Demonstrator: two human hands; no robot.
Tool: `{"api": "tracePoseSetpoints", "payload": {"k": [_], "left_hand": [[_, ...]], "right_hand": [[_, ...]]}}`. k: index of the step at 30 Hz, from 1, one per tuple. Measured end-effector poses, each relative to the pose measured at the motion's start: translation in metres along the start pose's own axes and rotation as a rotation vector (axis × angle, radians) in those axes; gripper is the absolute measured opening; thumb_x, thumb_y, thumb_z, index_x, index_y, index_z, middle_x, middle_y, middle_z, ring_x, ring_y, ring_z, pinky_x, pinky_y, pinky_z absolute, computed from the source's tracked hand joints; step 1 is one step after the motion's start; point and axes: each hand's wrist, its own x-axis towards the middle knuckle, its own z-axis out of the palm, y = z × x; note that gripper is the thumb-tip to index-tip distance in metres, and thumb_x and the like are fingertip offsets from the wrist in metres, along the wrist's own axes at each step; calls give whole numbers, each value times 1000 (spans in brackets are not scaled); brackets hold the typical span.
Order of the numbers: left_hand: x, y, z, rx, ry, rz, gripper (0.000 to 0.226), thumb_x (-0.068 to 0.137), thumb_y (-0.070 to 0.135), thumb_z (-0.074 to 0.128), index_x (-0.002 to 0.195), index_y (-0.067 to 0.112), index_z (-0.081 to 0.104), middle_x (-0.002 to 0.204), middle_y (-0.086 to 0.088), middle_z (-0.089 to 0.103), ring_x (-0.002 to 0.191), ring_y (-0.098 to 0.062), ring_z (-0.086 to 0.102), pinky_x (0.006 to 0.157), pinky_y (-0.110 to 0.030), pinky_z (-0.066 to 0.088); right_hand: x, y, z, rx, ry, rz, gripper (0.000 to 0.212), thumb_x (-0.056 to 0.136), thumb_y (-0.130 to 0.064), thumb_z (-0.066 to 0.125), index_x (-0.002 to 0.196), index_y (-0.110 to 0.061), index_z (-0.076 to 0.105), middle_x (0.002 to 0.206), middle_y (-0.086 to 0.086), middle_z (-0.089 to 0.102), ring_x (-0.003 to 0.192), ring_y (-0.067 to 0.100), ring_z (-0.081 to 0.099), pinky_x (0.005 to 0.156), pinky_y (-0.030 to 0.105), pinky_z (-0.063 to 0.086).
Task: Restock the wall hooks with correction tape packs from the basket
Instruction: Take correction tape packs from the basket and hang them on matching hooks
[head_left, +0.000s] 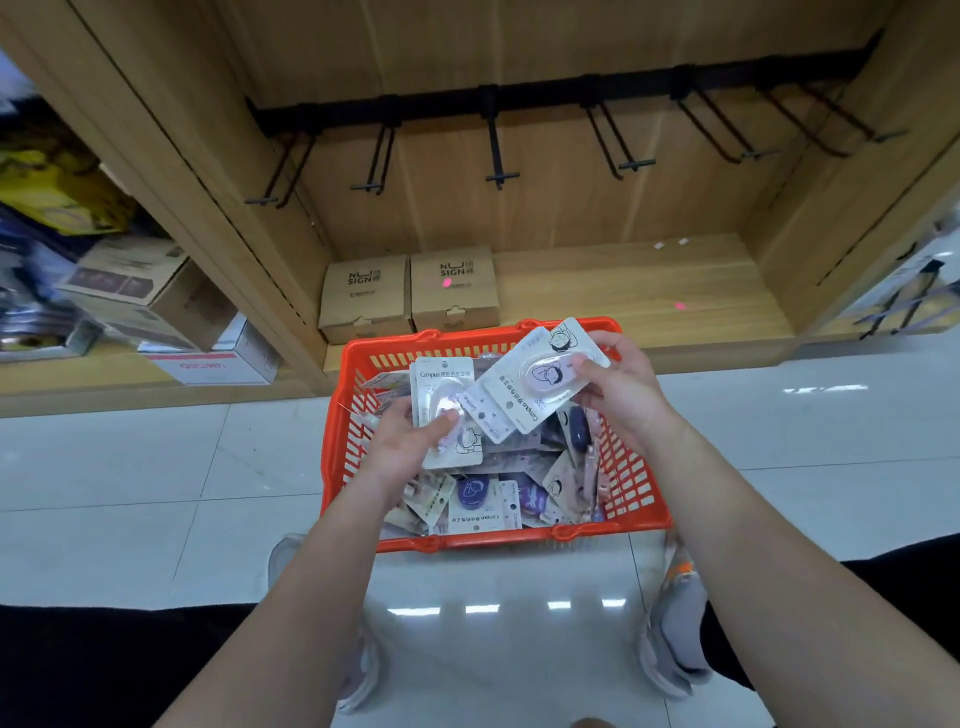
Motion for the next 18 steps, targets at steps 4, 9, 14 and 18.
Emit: {"api": "tracePoseSetpoints", "payload": {"k": [4,9,14,18], "left_hand": [[1,-10,1,3,101,8,42,90,31,79,127,24,61,112,0,76,92,-21,76,67,-37,62],[5,-24,-6,-31,209,-57,31,93,21,75,121,18,62,109,-1,74,87,-13,71,57,-21,52],[18,-32,-7,-4,202,-74,30,90,30,78,116,19,68,107,2,76,88,-16,73,67,-27,58],[23,-30,-3,-26,222,-53,35,89,30,80,119,18,66,109,1,76,92,-18,74,67,-29,57]], "right_hand": [[1,17,6,8,65,35,32,97,1,64,121,-18,58,115,7,72,97,21,74,74,31,60],[-2,65,16,-153,164,221,26,90,-2,73,106,-15,58,112,11,71,94,25,72,82,40,62],[-11,80,16,-774,39,180,29,83,-28,86,83,-16,59,79,-4,66,64,10,61,49,20,41],[-7,66,14,-829,-74,129,39,81,-31,87,99,-15,57,90,4,72,73,24,73,56,33,54]]}}
